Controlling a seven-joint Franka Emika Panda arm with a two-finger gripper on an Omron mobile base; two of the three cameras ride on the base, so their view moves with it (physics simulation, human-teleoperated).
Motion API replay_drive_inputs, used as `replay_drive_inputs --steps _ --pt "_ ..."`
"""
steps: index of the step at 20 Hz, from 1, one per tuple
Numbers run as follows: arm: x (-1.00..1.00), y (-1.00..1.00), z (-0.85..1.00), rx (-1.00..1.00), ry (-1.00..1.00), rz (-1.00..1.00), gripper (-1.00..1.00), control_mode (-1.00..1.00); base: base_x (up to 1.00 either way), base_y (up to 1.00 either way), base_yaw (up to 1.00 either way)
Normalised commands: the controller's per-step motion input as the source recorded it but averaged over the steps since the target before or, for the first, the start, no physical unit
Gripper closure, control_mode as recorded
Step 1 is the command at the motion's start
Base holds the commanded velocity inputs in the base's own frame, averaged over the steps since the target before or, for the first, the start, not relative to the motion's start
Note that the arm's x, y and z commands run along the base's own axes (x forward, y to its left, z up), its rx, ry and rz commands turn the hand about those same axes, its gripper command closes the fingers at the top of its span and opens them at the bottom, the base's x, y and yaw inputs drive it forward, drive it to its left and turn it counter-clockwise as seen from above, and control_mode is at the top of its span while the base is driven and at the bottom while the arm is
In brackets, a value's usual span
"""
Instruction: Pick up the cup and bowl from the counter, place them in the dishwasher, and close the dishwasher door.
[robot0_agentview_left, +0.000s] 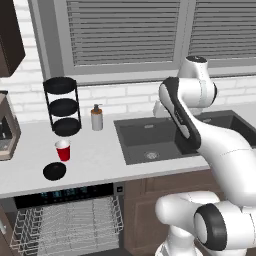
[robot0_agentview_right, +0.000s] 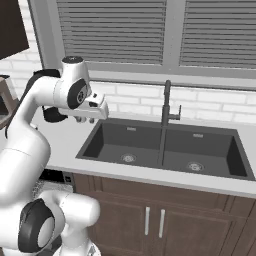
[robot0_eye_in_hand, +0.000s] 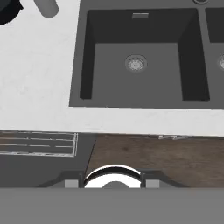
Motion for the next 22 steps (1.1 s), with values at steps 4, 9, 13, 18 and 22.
replay_drive_inputs --steps 4,9,13,18,22 --pt "-0.13 0.21 -0.29 -0.02 -0.07 0.0 -1.0 -1.0 0.0 0.0 0.0" --pt "-0.01 1.0 -0.72 -0.16 -0.11 0.0 -1.0 -1.0 0.0 0.0 0.0" --pt "0.0 1.0 -0.5 -0.11 0.0 0.0 -1.0 -1.0 0.0 0.0 0.0" --pt "0.18 1.0 -0.3 -0.1 0.02 0.0 -1.0 -1.0 0.0 0.0 0.0" --pt "0.62 1.0 -0.01 -0.01 0.1 -0.04 -1.0 -1.0 0.0 0.0 0.0"
